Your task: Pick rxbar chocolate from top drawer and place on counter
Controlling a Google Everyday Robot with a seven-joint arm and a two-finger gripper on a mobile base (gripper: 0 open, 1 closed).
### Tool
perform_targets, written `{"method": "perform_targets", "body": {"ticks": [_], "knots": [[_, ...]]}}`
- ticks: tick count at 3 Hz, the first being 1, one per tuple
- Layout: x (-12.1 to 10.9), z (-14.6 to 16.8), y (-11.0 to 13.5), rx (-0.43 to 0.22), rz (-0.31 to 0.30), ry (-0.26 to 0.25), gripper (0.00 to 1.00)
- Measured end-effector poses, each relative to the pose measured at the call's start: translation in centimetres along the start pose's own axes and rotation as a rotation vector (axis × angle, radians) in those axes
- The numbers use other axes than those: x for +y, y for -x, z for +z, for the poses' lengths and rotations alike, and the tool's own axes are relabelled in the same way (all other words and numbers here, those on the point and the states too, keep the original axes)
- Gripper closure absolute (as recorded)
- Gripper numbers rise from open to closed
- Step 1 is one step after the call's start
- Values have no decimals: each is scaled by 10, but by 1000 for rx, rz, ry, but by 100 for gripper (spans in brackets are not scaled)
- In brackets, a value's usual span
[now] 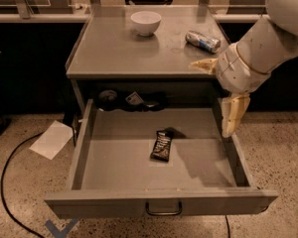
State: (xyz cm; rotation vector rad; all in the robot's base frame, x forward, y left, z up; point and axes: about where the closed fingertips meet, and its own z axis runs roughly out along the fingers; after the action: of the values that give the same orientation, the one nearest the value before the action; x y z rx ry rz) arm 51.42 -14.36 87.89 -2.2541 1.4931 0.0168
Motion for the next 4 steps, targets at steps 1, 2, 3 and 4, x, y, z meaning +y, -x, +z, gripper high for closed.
{"method": "perform_targets", "body": {"ticks": [1, 2, 3, 4], "knots": [[-3, 11, -4, 35, -135, 22, 0], [-18, 38, -19, 57, -180, 15, 0], [-37, 68, -28, 39, -184, -2, 0], [-49, 103, -34, -7, -172, -6, 0]]}}
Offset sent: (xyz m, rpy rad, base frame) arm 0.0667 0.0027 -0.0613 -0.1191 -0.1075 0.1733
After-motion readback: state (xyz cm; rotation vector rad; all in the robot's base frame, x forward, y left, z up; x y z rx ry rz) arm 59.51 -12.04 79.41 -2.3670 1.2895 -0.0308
